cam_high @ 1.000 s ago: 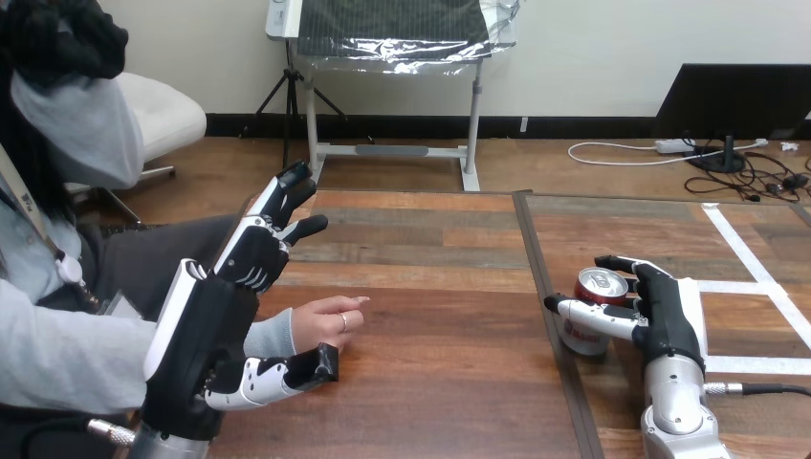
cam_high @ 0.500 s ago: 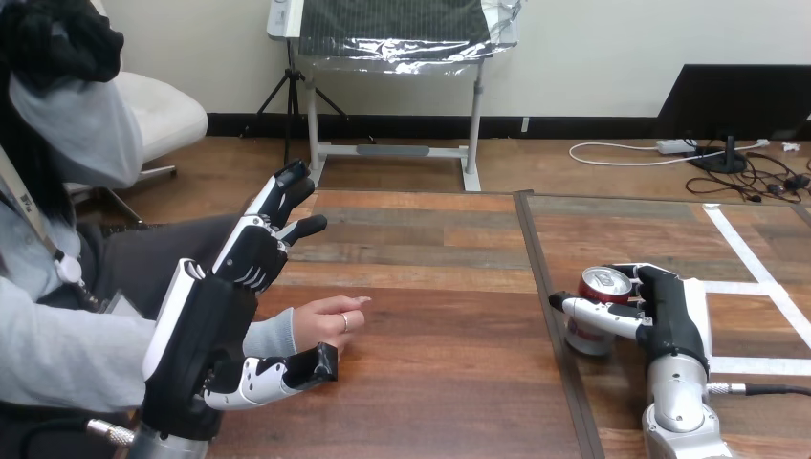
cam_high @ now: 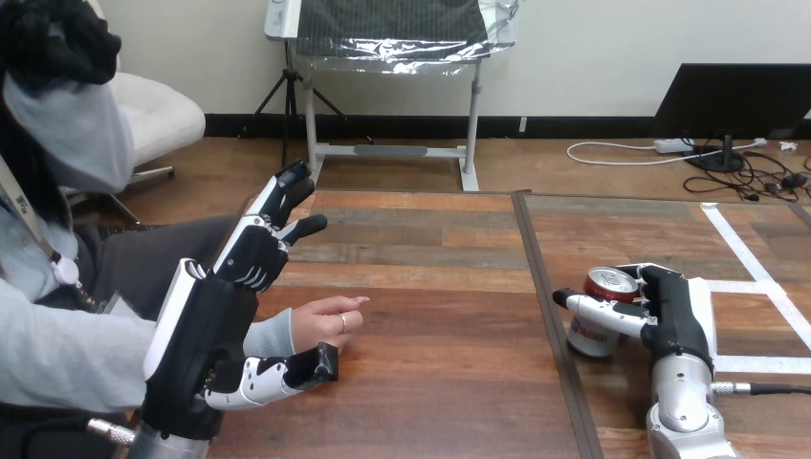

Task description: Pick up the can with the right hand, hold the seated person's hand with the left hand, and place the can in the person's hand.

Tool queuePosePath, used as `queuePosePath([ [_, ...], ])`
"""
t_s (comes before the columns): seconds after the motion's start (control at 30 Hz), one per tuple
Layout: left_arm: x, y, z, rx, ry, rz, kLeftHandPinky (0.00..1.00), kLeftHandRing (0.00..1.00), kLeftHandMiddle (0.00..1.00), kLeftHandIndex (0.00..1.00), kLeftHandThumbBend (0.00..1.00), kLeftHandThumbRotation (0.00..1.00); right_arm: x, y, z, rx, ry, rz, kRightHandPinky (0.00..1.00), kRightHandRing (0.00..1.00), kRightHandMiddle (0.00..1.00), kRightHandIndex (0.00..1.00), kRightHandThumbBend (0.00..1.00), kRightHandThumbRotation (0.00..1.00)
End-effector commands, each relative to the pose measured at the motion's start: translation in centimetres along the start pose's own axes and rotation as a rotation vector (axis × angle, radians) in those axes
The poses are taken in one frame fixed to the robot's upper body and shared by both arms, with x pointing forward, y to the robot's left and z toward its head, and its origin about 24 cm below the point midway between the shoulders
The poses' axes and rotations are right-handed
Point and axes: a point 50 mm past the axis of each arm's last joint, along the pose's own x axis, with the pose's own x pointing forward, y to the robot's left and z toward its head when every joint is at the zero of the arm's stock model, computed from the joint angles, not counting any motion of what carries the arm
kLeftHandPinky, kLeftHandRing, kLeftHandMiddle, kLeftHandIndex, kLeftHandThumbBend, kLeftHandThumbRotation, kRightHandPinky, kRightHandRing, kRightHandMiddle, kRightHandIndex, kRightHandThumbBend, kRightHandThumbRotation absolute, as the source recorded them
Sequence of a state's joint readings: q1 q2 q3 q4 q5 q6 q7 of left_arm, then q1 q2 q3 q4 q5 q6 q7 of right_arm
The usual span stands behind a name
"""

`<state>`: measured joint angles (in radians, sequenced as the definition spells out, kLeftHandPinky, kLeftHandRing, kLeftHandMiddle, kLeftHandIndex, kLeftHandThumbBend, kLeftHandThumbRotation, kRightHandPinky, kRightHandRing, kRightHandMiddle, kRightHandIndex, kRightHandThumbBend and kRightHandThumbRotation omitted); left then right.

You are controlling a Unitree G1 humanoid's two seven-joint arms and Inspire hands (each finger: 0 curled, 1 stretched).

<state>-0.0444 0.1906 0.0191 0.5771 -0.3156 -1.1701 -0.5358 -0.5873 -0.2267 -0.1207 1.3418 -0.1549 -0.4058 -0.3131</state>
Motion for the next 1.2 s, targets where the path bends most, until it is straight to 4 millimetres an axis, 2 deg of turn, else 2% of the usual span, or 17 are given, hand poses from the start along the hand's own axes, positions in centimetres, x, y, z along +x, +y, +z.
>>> queuePosePath([
  [0.0,2.2,0.8,0.6,0.034,-0.089,0.000,0.86,0.96,0.99,0.94,1.00,0.59,1.1,0.0,3.1,0.076,-0.091,0.000,0.37,0.43,0.50,0.51,0.87,0.00],
  [0.47,2.5,1.0,0.5,0.030,-0.074,-0.010,0.86,0.97,0.99,0.94,1.00,0.60,1.3,0.1,4.1,0.061,-0.145,0.002,0.37,0.42,0.49,0.51,0.85,0.00],
  [0.93,2.5,1.4,0.2,0.106,-0.047,-0.016,0.85,0.96,1.00,0.96,1.00,0.62,1.4,0.2,5.2,0.069,-0.202,-0.006,0.37,0.42,0.48,0.50,0.85,0.00],
  [1.0,2.4,1.5,0.1,0.116,-0.027,-0.009,0.86,0.97,1.00,0.96,1.00,0.58,1.5,0.2,5.5,0.074,-0.211,-0.012,0.36,0.41,0.48,0.50,0.85,0.00],
  [1.17,2.4,1.6,0.0,0.143,-0.003,0.000,0.85,0.95,0.99,0.95,1.00,0.53,1.5,0.2,5.9,0.077,-0.226,-0.015,0.36,0.41,0.47,0.49,0.85,0.00],
])
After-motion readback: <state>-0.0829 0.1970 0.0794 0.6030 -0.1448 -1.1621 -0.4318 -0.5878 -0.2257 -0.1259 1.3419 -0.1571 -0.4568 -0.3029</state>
